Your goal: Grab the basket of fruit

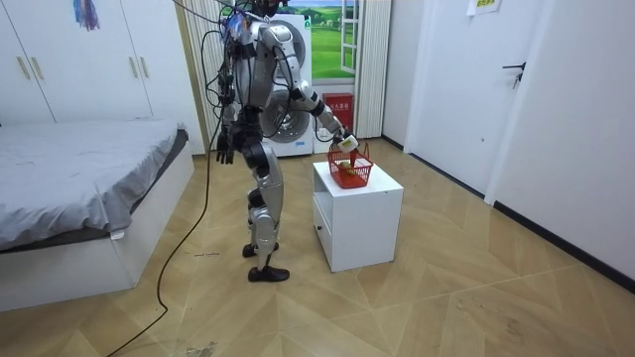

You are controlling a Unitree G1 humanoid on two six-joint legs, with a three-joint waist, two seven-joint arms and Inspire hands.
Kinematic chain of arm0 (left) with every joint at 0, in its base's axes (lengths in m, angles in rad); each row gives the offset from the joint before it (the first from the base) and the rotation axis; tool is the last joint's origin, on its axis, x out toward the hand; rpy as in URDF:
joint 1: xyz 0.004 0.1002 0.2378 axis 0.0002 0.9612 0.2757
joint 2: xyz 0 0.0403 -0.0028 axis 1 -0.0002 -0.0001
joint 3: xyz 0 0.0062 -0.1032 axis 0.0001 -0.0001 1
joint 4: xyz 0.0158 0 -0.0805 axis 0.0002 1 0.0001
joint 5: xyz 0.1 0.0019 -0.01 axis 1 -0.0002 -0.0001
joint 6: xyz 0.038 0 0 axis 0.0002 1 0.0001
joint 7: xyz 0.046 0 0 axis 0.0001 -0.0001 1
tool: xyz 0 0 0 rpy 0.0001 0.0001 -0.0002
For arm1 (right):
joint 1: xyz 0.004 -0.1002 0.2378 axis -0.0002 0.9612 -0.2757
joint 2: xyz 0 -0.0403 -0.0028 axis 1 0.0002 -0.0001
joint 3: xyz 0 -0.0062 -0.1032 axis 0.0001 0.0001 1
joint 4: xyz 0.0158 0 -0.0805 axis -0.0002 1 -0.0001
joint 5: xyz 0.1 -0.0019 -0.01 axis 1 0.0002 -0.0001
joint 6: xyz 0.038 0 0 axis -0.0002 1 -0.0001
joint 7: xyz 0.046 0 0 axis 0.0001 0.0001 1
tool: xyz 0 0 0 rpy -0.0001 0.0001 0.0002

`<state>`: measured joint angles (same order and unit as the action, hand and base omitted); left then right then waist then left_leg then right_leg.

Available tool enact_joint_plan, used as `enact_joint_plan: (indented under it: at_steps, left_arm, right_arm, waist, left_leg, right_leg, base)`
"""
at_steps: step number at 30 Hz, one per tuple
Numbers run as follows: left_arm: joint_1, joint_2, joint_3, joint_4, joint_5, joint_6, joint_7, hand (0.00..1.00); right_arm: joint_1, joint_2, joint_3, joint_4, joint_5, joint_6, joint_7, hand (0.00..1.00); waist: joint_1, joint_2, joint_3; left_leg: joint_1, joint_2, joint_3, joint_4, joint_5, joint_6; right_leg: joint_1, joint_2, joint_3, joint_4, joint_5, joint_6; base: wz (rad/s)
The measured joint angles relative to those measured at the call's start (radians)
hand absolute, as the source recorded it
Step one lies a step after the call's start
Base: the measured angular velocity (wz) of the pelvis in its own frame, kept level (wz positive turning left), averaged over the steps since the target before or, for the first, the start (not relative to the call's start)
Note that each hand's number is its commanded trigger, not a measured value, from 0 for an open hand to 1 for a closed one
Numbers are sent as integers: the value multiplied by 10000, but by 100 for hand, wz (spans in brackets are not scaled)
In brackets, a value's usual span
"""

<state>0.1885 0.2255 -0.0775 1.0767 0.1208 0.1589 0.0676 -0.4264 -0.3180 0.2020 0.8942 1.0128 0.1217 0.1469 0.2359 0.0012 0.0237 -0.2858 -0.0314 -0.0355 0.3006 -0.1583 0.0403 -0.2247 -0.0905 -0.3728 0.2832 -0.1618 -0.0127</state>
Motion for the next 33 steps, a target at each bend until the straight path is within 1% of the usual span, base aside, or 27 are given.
enact_joint_plan:
  at_steps: [6,9,10,12,20,24,27,29,33]
  left_arm:
    - [86,2,1,-106,34,3,-3,0]
    - [287,9,0,-367,53,20,-58,0]
    - [310,8,0,-395,53,21,-85,0]
    - [311,8,1,-407,52,21,-103,0]
    - [371,9,2,-453,111,20,-107,0]
    - [379,10,3,-423,106,18,-47,0]
    - [379,11,9,-428,95,4,61,0]
    - [380,40,9,-433,96,-85,69,0]
    - [378,76,10,-459,102,-171,69,0]
  right_arm:
    - [0,-35,-9,0,23,2,27,0]
    - [2,-39,-9,1,23,2,95,0]
    - [2,-40,-9,1,16,2,95,0]
    - [1,-45,-10,6,-13,2,96,0]
    - [80,-146,-13,14,-5,4,250,0]
    - [337,-216,-14,13,-6,9,403,0]
    - [610,-214,-175,-4,85,21,433,0]
    - [728,-221,-305,-6,98,8,443,0]
    - [856,-220,-316,-5,87,4,496,0]
  waist:
    - [-40,-10,-13]
    - [-81,-40,-81]
    - [-82,-57,-122]
    - [-82,-77,-153]
    - [-127,-82,-151]
    - [-152,-134,-127]
    - [-210,-233,-114]
    - [-244,-327,-62]
    - [-431,-442,-73]
  left_leg:
    - [-23,-13,-54,68,-1,-1]
    - [-23,-20,-47,85,0,0]
    - [-22,-21,-30,85,0,1]
    - [-15,-21,-31,85,1,1]
    - [11,-30,-95,74,1,1]
    - [48,-68,-123,56,1,1]
    - [88,-60,-64,50,2,2]
    - [120,-61,55,52,2,3]
    - [128,-61,87,54,1,4]
  right_leg:
    - [-26,-40,-26,114,-17,-23]
    - [-23,-48,-28,119,-17,-23]
    - [-22,-49,-35,122,-18,-23]
    - [-2,-50,-61,122,-18,-23]
    - [96,-42,-128,68,-21,-18]
    - [141,-50,-116,71,-61,3]
    - [152,-101,-117,103,-79,16]
    - [157,-129,-106,163,-110,27]
    - [174,-121,-107,131,-112,30]
  base:
    - [0]
    - [0]
    - [0]
    - [2]
    - [3]
    - [3]
    - [-1]
    - [-2]
    - [0]
